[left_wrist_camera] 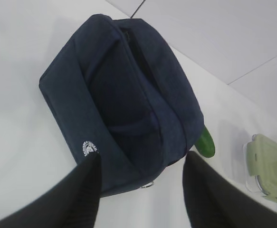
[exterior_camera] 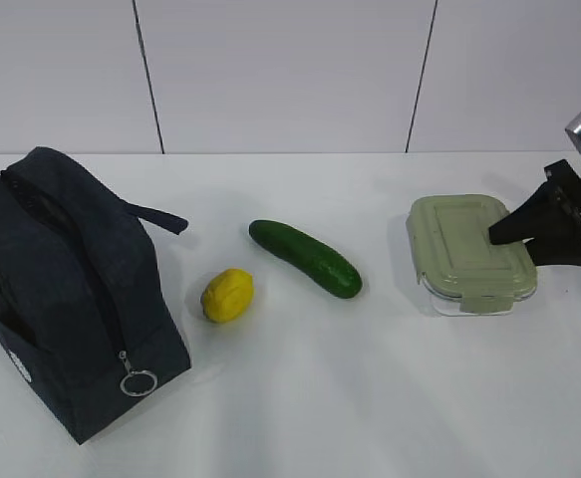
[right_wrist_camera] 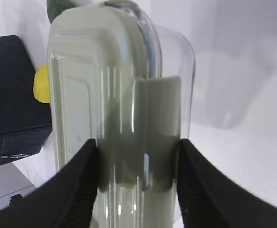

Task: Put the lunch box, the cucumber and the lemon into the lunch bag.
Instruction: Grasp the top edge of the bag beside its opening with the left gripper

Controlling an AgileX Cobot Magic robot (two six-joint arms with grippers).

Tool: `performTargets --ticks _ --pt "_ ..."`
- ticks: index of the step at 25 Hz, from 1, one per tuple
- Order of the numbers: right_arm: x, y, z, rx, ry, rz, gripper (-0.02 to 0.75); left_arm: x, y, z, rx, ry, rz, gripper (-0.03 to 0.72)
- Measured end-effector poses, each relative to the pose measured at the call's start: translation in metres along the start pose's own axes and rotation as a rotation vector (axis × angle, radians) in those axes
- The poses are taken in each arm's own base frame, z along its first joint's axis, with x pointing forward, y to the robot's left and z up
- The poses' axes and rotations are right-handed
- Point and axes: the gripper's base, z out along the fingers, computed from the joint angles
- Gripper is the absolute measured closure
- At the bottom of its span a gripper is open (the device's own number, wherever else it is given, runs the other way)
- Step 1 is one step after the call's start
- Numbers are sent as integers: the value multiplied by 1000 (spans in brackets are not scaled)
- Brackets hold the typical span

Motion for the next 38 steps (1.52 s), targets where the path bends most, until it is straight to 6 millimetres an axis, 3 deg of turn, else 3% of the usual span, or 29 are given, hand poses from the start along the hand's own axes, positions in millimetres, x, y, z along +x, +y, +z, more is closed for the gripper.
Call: performTargets --ticks 8,15,22,38 --pt "-1 18 -15 8 -40 -69 374 -15 -5 38 -4 73 -123 285" --pt "-1 19 -15 4 -38 -70 373 -30 -7 76 7 83 -284 286" --pt "0 26 -7 -5 -16 -88 374 -33 5 117 -86 148 -303 286" --pt "0 27 -6 -7 -11 -89 374 -36 12 167 -79 186 -363 286"
